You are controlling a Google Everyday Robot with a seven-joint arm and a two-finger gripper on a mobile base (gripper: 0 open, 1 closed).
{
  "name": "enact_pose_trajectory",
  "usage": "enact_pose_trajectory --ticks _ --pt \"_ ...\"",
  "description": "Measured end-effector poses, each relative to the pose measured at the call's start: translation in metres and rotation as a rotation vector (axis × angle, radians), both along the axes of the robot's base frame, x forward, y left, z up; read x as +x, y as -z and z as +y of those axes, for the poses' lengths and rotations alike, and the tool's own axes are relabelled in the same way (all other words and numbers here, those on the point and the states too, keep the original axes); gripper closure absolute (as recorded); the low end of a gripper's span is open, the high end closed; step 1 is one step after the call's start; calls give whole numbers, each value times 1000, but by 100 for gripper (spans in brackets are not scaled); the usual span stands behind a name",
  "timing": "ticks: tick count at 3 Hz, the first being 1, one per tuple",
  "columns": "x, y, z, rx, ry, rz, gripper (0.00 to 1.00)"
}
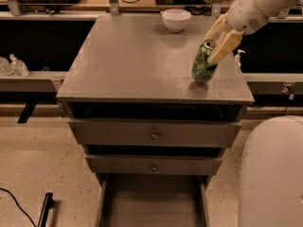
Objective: Pick green can from bottom drawer and place on counter
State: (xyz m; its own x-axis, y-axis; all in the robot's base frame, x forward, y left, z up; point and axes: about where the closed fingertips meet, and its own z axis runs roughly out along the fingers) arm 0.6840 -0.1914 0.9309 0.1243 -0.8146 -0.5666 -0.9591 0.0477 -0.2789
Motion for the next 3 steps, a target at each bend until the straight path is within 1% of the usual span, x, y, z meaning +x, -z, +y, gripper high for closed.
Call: enact_pose_trajectory --ticks 1,3 --pt "13 9 3 -70 9 4 82" --pt "32 10 10 -57 35 -41 36"
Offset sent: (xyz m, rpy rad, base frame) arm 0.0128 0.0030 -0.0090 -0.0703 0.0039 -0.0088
